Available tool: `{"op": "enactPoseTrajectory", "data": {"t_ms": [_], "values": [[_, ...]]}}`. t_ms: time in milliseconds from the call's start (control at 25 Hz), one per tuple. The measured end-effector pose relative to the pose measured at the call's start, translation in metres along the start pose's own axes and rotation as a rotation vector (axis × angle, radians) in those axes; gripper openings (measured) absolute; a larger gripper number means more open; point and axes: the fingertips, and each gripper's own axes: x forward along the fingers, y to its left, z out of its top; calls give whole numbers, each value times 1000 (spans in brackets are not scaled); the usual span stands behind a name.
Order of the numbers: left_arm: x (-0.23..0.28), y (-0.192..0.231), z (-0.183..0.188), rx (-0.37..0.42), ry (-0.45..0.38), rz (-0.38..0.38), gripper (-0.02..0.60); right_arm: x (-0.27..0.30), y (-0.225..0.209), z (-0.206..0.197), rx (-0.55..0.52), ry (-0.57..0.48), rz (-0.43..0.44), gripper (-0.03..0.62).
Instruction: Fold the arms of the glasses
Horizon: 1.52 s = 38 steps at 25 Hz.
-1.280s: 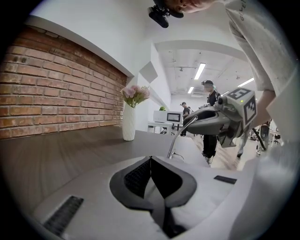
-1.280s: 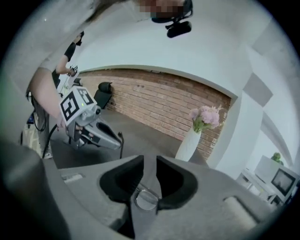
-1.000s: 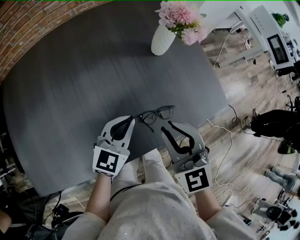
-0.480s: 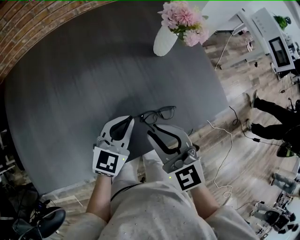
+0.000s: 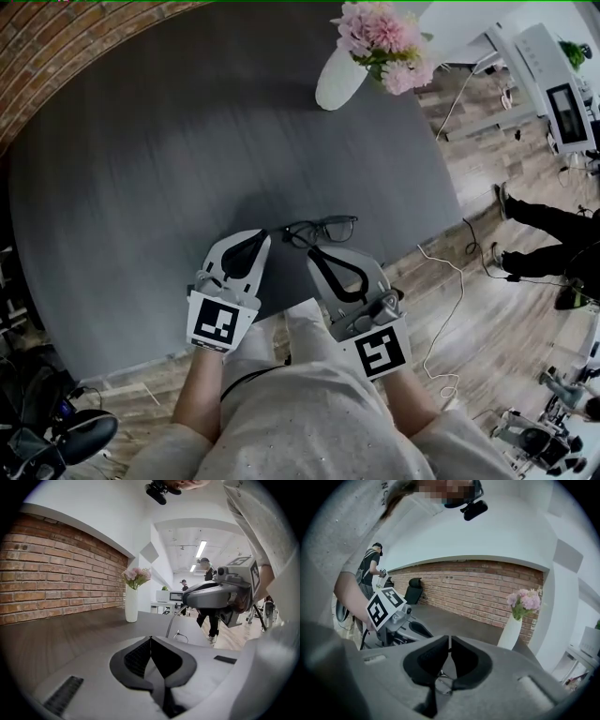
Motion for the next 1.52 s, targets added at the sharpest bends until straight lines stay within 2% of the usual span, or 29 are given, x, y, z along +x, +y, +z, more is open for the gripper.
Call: {"op": "enactPoseTrajectory", "data": {"t_ms": [640,1520], "values": [[16,-1,-3,5,29,-3,-2,-7,-33,-42,53,17,-70,23],[28,5,-9,-2,74,13,-2,13,-51,-119,95,97,-81,0]]}}
